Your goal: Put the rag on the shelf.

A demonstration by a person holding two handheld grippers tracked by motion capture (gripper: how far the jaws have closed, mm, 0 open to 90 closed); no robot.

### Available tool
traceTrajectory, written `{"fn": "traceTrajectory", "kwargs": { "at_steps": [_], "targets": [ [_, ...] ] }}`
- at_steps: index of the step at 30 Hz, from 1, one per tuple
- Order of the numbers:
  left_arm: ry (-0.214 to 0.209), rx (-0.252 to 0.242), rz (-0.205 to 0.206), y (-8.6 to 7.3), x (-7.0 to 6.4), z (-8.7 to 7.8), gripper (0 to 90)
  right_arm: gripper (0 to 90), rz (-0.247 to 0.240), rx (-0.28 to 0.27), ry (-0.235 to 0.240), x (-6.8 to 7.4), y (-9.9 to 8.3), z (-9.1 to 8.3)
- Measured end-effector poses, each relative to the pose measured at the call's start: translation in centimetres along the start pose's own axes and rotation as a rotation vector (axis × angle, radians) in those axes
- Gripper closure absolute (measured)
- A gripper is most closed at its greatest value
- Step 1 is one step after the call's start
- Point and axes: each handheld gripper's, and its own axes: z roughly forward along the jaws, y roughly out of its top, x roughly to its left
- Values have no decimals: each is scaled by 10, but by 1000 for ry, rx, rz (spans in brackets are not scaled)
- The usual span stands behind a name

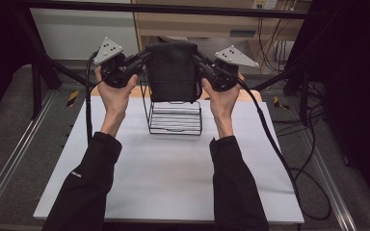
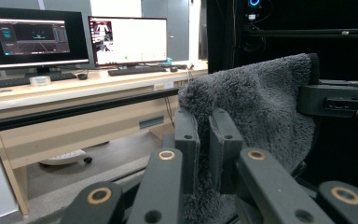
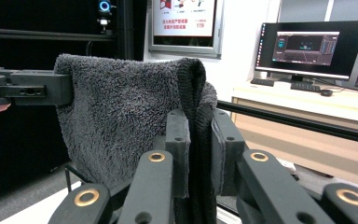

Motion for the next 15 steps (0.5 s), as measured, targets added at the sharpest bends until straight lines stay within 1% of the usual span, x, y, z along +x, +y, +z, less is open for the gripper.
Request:
{"fn": "traceTrajectory", "kwargs": {
  "at_steps": [2, 8, 10, 11, 12, 15],
  "targets": [
    [0, -3, -2, -1, -1, -2, 827, 799, -11, -2, 2, 1, -1, -2],
    [0, -1, -2, -6, -2, -5, 827, 800, -21, -2, 7, 5, -3, -5],
    [-2, -2, -2, -7, -2, -6, 827, 799, -24, -2, 11, 5, -4, -6],
    [8, -2, 4, -8, -2, -7, 827, 799, -16, -4, 10, 6, -5, -6],
    [-4, -4, 0, -9, -3, -8, 827, 799, -22, -3, 12, 6, -6, -7],
    [1, -6, 7, -10, -4, -10, 827, 799, -22, -5, 16, 8, -8, -10]
  ]
}}
